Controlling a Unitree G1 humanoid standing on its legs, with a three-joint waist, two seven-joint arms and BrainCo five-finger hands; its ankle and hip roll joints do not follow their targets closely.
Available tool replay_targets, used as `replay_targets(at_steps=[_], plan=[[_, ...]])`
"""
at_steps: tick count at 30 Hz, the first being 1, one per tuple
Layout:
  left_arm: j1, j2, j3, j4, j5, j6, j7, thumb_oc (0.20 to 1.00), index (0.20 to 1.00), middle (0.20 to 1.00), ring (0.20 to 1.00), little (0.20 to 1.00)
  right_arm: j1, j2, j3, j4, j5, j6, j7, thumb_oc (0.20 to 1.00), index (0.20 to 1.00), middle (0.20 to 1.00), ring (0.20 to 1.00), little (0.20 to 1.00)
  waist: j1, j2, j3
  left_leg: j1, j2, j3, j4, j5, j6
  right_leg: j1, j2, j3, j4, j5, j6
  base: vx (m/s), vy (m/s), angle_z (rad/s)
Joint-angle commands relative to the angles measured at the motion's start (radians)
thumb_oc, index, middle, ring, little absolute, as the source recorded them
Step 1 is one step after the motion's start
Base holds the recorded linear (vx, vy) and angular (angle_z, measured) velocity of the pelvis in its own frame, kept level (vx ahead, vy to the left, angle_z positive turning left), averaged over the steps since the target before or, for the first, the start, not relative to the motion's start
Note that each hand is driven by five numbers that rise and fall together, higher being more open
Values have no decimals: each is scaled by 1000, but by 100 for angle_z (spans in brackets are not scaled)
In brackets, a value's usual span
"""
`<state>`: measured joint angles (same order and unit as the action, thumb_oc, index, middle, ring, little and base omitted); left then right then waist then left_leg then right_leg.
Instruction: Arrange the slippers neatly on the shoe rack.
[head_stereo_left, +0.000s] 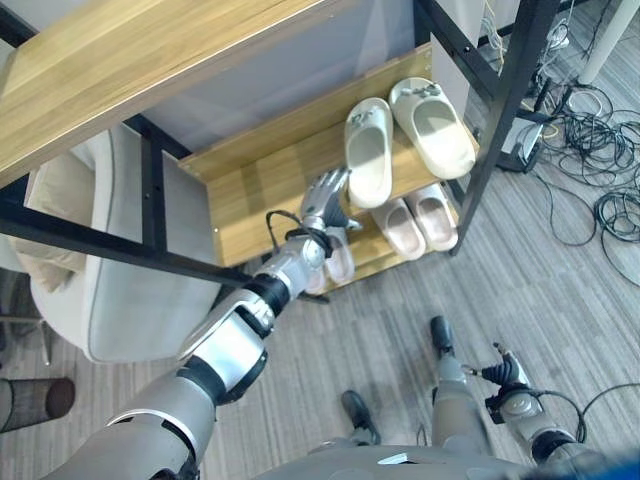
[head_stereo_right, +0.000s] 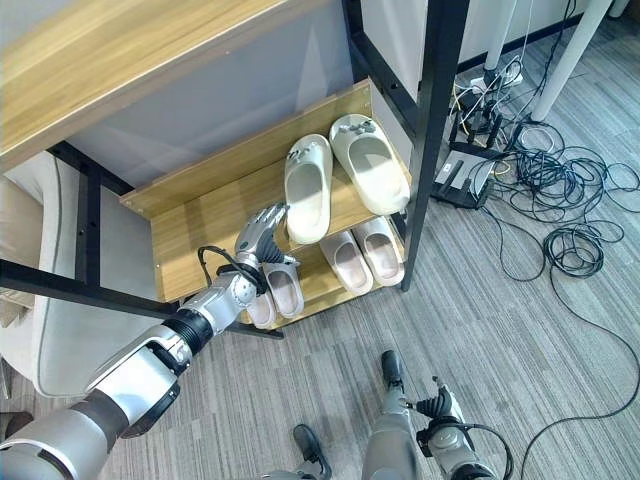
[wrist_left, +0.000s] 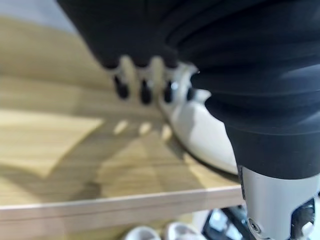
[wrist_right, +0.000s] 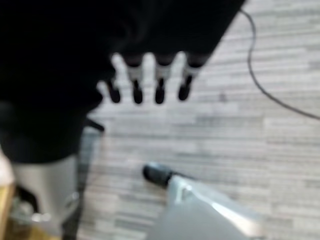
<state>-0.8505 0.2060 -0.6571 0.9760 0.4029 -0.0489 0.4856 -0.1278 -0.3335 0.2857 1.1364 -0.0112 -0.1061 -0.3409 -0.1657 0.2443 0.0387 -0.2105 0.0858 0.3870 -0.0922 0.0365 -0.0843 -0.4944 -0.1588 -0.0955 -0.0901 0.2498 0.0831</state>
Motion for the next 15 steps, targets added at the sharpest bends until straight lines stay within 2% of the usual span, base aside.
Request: replay_targets(at_steps=[1, 5, 8, 15], plan=[[-88, -21, 69, 89, -27, -7, 0, 1000, 1000, 1000, 1000, 1000, -48, -16, 29, 31, 36, -11, -19, 1000, 1000, 1000, 1000, 1000, -27, 6, 30, -49, 94, -81, 5, 73, -60, 62, -40, -10, 30, -90, 85, 0, 0, 0], [-88, -44, 71, 89, -49, -11, 2, 1000, 1000, 1000, 1000, 1000, -51, -12, 31, 34, 42, -9, -16, 1000, 1000, 1000, 1000, 1000, -29, 8, 29, -46, 94, -82, 5, 73, -60, 65, -39, -7, 31, -93, 83, 0, 0, 0], [-96, -93, 78, 77, -113, -27, -8, 1000, 1000, 1000, 1000, 1000, -50, -14, 38, 32, 48, -7, -10, 1000, 1000, 1000, 1000, 1000, -34, 12, 26, -42, 93, -81, 5, 72, -59, 69, -39, -4, 30, -95, 82, 0, 0, 0], [-79, -131, 79, 29, -197, -51, -26, 1000, 1000, 1000, 1000, 1000, -59, -15, 40, 34, 58, -1, -7, 1000, 1000, 1000, 1000, 1000, -36, 17, 26, -34, 91, -83, 5, 72, -58, 73, -39, -3, 35, -97, 80, 0, 0, 0]])
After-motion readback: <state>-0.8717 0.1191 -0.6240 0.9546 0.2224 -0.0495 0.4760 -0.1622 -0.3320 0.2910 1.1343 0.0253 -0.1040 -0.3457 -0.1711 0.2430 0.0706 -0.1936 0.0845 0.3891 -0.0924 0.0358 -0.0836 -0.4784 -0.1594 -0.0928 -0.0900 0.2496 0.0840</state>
